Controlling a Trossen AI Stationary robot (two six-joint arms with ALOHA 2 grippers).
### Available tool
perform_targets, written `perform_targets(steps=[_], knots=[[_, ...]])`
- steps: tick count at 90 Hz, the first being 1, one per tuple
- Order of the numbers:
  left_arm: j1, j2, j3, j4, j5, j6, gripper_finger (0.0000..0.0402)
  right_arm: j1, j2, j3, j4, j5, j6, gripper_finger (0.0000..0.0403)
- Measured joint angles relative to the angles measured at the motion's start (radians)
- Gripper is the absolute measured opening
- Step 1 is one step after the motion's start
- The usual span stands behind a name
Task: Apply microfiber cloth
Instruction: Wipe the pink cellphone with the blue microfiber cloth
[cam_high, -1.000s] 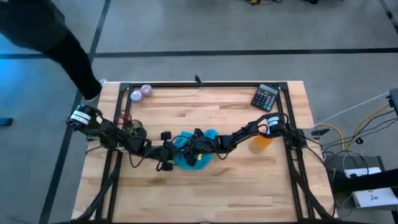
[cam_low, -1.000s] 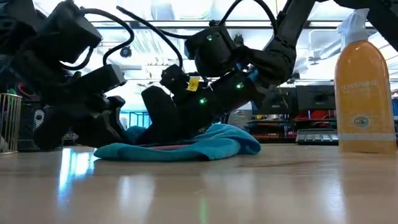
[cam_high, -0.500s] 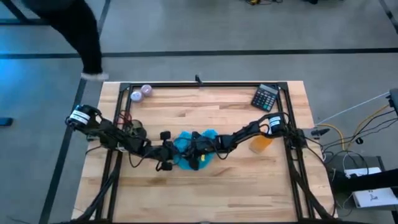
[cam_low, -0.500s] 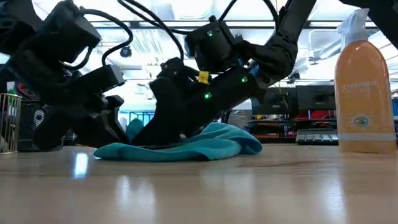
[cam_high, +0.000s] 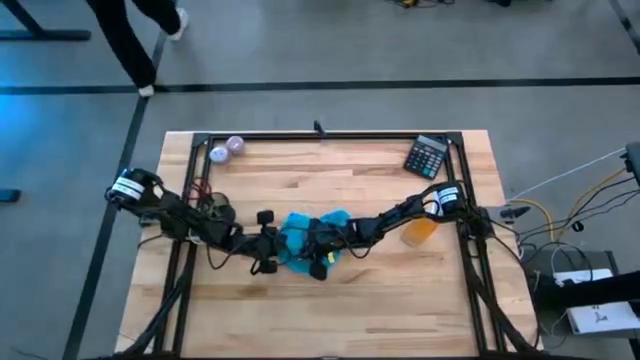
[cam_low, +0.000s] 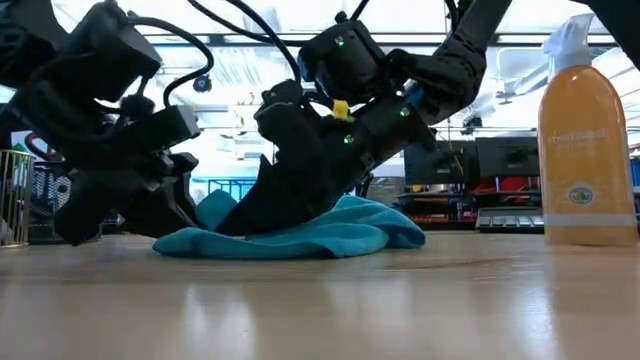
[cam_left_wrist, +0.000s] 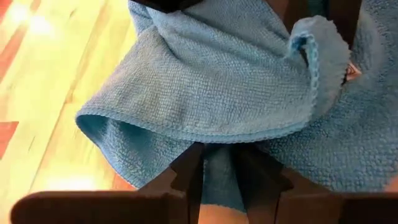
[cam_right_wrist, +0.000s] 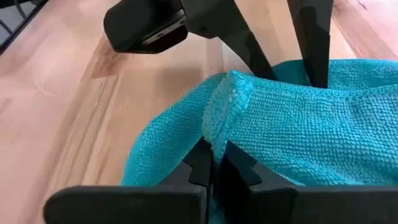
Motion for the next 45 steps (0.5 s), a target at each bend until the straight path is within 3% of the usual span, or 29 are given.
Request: perform_targets(steps=[30, 45], knots=[[0.000, 0.000, 0.000, -0.002, -0.003, 0.000, 0.0074, -0.002, -0.015, -0.002, -0.024, -0.117, -0.011, 0.0000], [0.000, 0.000, 0.000, -0.002, -0.003, 0.000, 0.0074, -0.010, -0.020, -0.003, -0.026, -0.064, -0.015, 0.0000]])
